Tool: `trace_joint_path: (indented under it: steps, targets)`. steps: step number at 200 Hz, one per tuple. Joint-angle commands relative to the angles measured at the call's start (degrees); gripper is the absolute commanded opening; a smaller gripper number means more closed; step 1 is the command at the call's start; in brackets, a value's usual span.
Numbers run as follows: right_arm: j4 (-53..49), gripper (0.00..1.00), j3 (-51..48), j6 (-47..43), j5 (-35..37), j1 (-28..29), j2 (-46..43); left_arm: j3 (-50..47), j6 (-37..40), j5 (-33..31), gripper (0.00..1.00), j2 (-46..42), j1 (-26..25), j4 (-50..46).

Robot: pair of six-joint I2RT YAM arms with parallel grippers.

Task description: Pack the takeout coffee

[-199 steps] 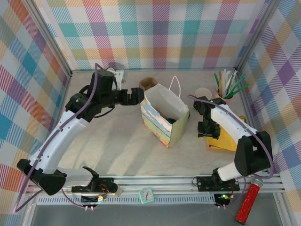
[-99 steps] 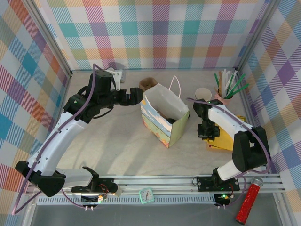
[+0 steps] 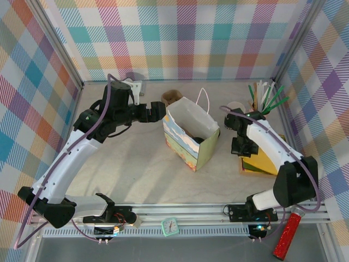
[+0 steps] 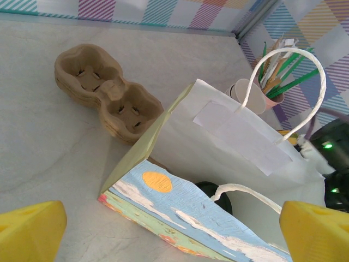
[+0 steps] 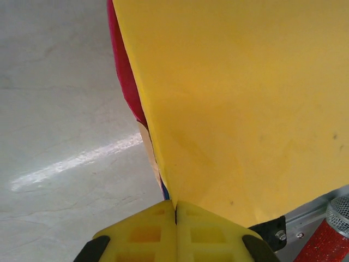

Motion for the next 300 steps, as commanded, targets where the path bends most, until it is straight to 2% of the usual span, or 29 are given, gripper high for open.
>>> trace_joint_path:
  steps: [1, 42, 73, 117, 158, 197, 227, 300]
  targets:
    - [-4.77, 0.0, 4.4, 0.0, 2.16, -1.15, -3.2, -0.03, 0.23, -0.49, 1.0, -0.6, -0.33, 1.17]
    - [-4.64, 0.0, 13.83, -3.34, 1.2, -3.26, -9.85, 0.9, -0.45, -2.08, 1.0, -0.25, -0.33, 1.08]
    - [-5.27, 0.0, 23.05, -8.47, -0.45, -3.43, -11.4, 2.13, -1.27, -3.15, 1.0, 0.75, -0.33, 1.5]
    - [0.71, 0.0, 32.7, -15.71, -10.9, -3.48, -14.54, 5.39, -2.01, -4.36, 1.0, 3.07, -0.25, -0.11]
    - [5.05, 0.0, 42.88, -18.89, -20.32, -3.43, -13.31, 5.88, -3.66, -6.28, 1.0, 3.01, 0.28, -0.59]
    - [7.71, 0.0, 53.23, -16.99, -27.61, -3.38, -8.54, 5.79, -5.5, -6.85, 1.0, 2.94, 0.55, -0.59]
    - [11.33, 0.0, 57.37, -12.76, -33.6, -3.09, -5.52, 4.55, -6.43, -7.35, 1.0, 1.75, 0.54, -0.24]
    - [17.59, 0.0, 62.16, -8.67, -35.15, 4.86, 0.92, 2.11, -6.77, -10.13, 1.0, -0.73, 0.55, -1.03]
